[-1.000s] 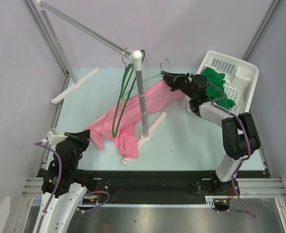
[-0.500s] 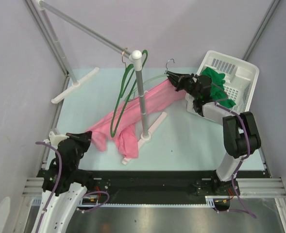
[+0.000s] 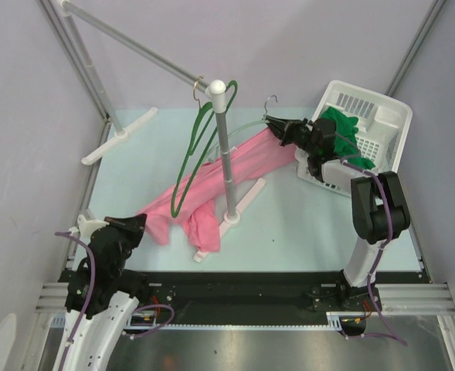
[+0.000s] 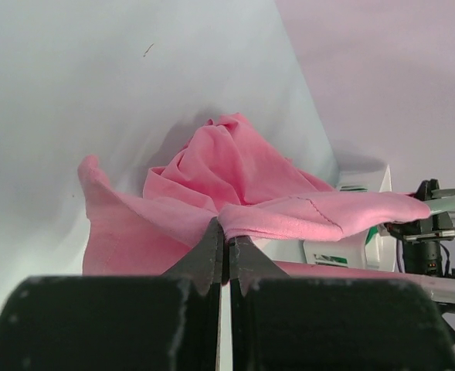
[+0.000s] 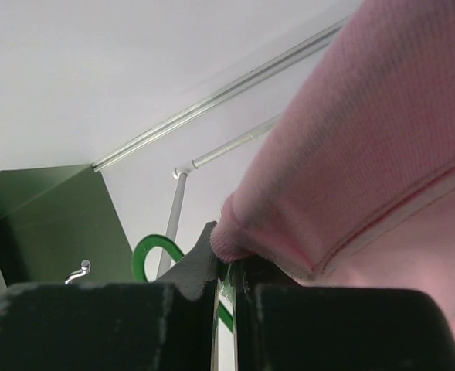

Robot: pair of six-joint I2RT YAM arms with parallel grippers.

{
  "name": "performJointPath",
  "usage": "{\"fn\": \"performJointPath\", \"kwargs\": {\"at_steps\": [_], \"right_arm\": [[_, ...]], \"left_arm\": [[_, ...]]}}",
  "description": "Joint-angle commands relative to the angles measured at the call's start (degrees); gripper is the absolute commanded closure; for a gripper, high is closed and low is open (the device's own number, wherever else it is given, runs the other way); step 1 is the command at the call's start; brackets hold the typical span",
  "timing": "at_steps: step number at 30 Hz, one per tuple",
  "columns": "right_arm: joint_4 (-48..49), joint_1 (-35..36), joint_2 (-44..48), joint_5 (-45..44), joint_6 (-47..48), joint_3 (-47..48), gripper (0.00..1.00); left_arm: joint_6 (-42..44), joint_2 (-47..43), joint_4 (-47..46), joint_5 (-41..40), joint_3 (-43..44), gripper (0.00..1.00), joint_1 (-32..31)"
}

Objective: Remove the t-shirt from the hanger

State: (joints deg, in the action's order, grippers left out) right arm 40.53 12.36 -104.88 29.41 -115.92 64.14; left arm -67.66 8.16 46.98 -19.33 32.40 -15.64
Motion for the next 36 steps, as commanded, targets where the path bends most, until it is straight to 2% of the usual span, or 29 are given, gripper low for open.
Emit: {"fn": "performJointPath", "kwargs": {"at_steps": [1, 9, 13, 15, 17, 18, 20, 21, 23, 24, 27, 29, 33, 36], "right_arm": [[3.9, -10.4, -1.0, -15.0, -17.4, 6.8, 1.0], [1.7, -11.7, -4.5, -15.7, -18.9, 10.3, 1.0], [-0.2, -11.9, -5.5, -14.6, -16.5, 12.7, 1.0], [-1.4, -11.9, -4.8, -13.9, -14.4, 13.0, 1.0], [-2.2, -11.5, -4.0, -13.1, -11.1, 12.4, 1.0], [-2.5, -10.8, -3.2, -12.8, -9.9, 12.1, 1.0], [-2.1, -9.7, -2.6, -12.1, -6.8, 10.9, 1.0], [-1.8, -9.0, -2.4, -11.7, -6.1, 10.6, 1.0], [-0.6, -6.5, -1.8, -10.6, -3.7, 9.3, 1.0], [-1.0, -5.4, -1.6, -9.7, -2.2, 9.2, 1.0], [-2.0, -1.9, -1.2, -8.3, 3.0, 9.5, 1.0], [-2.6, 0.8, -1.3, -7.7, 5.3, 9.5, 1.0], [-3.6, 5.2, -2.5, -3.9, 11.8, 12.0, 1.0], [-3.4, 8.6, -3.4, -1.6, 15.1, 12.2, 1.0]], "left_arm": [[0.4, -2.2, 10.0, -16.4, 2.3, 1.0, 1.7], [0.8, -3.1, 10.1, -16.3, 2.7, 1.0, 1.7], [1.9, -2.9, 8.3, -15.1, 2.1, 1.0, 1.7], [6.0, -2.0, 3.2, -12.8, 1.1, 1.0, 1.7], [11.4, 0.5, -1.6, -7.0, -0.1, 1.0, 1.7], [13.1, 1.6, -7.6, -4.0, -0.4, 1.0, 1.7], [16.9, 6.5, -13.6, 4.2, -0.7, 0.91, 1.7], [18.0, 8.9, -18.1, 6.6, -0.2, 0.72, 1.7], [21.4, 15.6, -23.0, 13.3, 2.4, 0.51, 1.8], [22.3, 17.7, -23.4, 14.9, 3.7, 0.35, 1.8], [24.9, 25.1, -23.3, 20.9, 9.6, 0.12, 2.5], [26.9, 29.1, -21.9, 24.1, 13.7, 0.1, 3.1], [28.6, 30.9, -22.2, 27.5, 16.6, 0.11, 5.7], [28.5, 31.2, -23.2, 31.9, 16.8, 0.14, 10.6]]}}
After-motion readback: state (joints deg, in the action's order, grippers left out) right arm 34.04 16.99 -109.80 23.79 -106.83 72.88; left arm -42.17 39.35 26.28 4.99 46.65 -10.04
